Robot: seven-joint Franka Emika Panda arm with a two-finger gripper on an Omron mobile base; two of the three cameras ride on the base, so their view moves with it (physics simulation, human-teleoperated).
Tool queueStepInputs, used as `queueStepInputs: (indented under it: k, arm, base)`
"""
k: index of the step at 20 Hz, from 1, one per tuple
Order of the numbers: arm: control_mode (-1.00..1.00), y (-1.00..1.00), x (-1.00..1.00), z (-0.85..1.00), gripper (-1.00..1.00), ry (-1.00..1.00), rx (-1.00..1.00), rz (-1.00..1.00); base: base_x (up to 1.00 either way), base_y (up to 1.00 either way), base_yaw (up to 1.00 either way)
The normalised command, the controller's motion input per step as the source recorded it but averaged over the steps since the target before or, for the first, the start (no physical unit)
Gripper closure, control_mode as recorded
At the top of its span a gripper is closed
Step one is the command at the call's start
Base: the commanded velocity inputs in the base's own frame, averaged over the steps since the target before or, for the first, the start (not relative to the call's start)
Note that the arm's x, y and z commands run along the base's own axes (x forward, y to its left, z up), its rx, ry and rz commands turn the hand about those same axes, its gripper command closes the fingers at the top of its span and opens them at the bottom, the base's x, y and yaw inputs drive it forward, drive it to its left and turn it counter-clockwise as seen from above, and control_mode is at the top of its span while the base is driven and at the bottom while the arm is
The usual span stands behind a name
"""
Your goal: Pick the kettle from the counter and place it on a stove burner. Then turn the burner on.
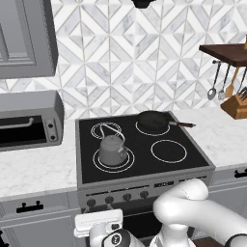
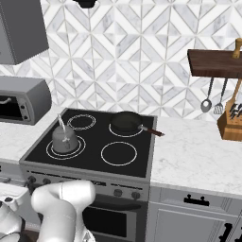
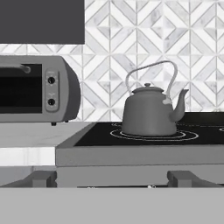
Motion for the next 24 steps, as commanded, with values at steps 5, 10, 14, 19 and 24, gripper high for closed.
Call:
queueStepInputs:
  k: [5, 10, 14, 19, 24]
  arm:
    - [-1.00, 0.00, 0.24, -0.13, -1.00, 0.00, 0.00, 0.00]
    - [-1.00, 0.00, 0.10, -0.30, -1.00, -0.01, 0.00, 0.00]
    - [-1.00, 0.00, 0.07, -0.27, -1.00, -0.01, 0.00, 0.00]
    - [-1.00, 0.00, 0.08, -0.07, -1.00, 0.00, 0.00, 0.00]
    - [-1.00, 0.01, 0.12, -0.03, -1.00, 0.00, 0.00, 0.00]
  base:
    - [0.00, 0.00, 0.00]
    - [0.00, 0.00, 0.00]
    - [0.00, 0.00, 0.00]
    - [0.00, 0.00, 0.00]
    - [0.00, 0.00, 0.00]
